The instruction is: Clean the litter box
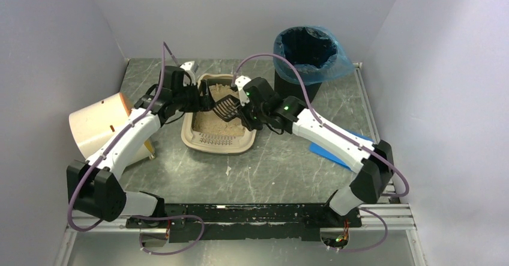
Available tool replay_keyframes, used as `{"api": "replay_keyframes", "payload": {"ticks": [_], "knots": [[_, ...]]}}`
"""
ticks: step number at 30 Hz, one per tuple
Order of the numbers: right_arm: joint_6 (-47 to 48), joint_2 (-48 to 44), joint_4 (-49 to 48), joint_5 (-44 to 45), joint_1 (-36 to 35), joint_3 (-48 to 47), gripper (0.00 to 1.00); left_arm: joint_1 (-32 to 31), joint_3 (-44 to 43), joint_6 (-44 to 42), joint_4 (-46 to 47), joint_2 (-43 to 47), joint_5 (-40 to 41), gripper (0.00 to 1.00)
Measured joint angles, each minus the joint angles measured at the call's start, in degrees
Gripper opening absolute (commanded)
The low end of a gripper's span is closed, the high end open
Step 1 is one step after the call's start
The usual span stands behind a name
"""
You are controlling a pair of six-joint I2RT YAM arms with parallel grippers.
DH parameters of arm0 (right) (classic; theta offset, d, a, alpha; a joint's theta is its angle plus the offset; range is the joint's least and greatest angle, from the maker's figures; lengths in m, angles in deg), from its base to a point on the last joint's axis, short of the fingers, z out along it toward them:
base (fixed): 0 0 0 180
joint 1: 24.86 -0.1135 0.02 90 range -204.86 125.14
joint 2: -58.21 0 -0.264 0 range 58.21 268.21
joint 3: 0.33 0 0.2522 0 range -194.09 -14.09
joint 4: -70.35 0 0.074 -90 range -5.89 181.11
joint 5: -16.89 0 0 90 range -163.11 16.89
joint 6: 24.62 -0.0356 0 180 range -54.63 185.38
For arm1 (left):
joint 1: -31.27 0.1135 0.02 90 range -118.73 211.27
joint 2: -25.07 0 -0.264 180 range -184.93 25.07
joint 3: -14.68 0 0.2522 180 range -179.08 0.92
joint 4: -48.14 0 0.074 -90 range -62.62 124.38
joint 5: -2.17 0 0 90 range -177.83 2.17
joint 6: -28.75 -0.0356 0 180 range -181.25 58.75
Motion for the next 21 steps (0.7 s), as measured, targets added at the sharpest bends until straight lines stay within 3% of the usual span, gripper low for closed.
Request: {"api": "replay_keyframes", "payload": {"ticks": [4, 6, 8, 11, 12, 17, 21], "knots": [[-1.4, 4.3, 0.6, 0.6, 0.9, -0.5, 0.0, -0.3, 1.4, -3.8, 5.1, 4.0, -1.9, 0.81], [-2.3, 5.6, 0.8, -0.3, 1.4, -0.6, 0.0, -1.6, 6.8, -8.1, 11.5, 10.4, -3.8, 0.84], [-3.1, 6.1, 0.9, -2.3, 2.1, -0.8, 0.0, -3.9, 12.3, -13.0, 16.9, 16.9, -6.4, 0.81], [-4.0, 6.2, 0.8, -6.3, 3.9, -2.3, 0.0, -6.0, 17.9, -21.2, 24.8, 22.7, -13.9, 0.4], [-4.3, 6.2, 0.7, -7.3, 4.4, -2.8, 0.0, -6.2, 19.3, -24.3, 27.0, 23.5, -16.9, 0.37], [-4.7, 5.9, 0.4, -12.2, 6.4, -5.0, 0.01, -7.8, 23.3, -42.2, 31.1, 23.4, -27.5, 0.55], [-4.7, 5.0, 0.4, -15.7, 6.3, -5.0, 0.02, -9.4, 23.3, -53.5, 29.9, 22.6, -29.5, 0.66]]}}
